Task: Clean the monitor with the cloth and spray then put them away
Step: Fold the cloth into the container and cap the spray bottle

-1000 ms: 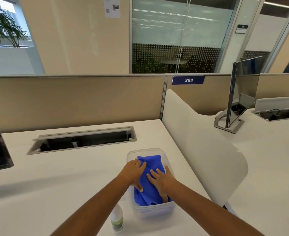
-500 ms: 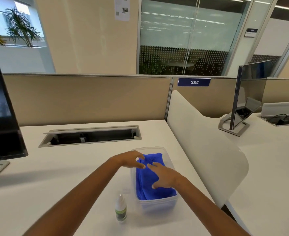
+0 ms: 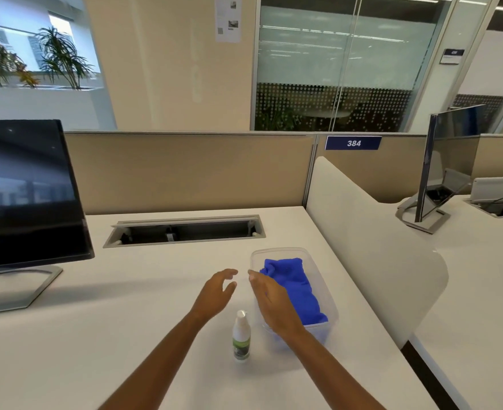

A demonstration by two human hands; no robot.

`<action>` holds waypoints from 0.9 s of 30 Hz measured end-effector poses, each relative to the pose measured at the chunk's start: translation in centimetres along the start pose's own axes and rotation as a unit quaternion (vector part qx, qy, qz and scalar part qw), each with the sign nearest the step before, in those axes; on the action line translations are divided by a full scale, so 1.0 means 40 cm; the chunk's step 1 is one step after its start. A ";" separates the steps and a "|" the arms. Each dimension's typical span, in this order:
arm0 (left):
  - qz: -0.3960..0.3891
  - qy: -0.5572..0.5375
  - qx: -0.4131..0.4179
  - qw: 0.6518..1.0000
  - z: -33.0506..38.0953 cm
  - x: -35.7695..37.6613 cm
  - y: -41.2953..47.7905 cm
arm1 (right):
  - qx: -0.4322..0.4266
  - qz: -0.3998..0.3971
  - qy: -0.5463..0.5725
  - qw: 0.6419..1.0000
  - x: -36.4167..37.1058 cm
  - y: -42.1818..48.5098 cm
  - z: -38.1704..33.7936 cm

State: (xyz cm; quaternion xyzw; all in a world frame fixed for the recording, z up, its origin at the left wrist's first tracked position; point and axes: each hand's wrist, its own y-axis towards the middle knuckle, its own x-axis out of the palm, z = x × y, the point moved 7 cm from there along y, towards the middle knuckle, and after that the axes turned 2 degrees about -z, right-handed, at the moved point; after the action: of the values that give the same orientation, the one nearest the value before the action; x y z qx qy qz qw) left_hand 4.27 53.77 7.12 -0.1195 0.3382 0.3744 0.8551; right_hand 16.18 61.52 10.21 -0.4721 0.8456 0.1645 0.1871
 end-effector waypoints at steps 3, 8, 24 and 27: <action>0.014 -0.025 -0.011 1.000 -0.031 0.016 -0.036 | -0.031 -0.046 -0.039 0.998 0.043 -0.035 0.005; -0.004 -0.040 -0.027 0.999 -0.076 0.044 -0.090 | -0.066 -0.045 -0.134 0.988 0.071 -0.085 0.001; -0.100 -0.207 -0.009 0.973 -0.083 0.085 -0.208 | -0.025 0.001 -0.113 0.993 0.134 -0.059 -0.037; -0.068 -0.181 -0.028 0.981 -0.102 0.043 -0.193 | -0.007 -0.007 -0.072 0.997 0.142 -0.033 -0.043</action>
State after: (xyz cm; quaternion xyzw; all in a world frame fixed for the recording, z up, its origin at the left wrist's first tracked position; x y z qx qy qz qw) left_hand 8.66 47.53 2.56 -0.0964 0.1578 0.3402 0.9220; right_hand 14.29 55.90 8.89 -0.4661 0.8257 0.2027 0.2448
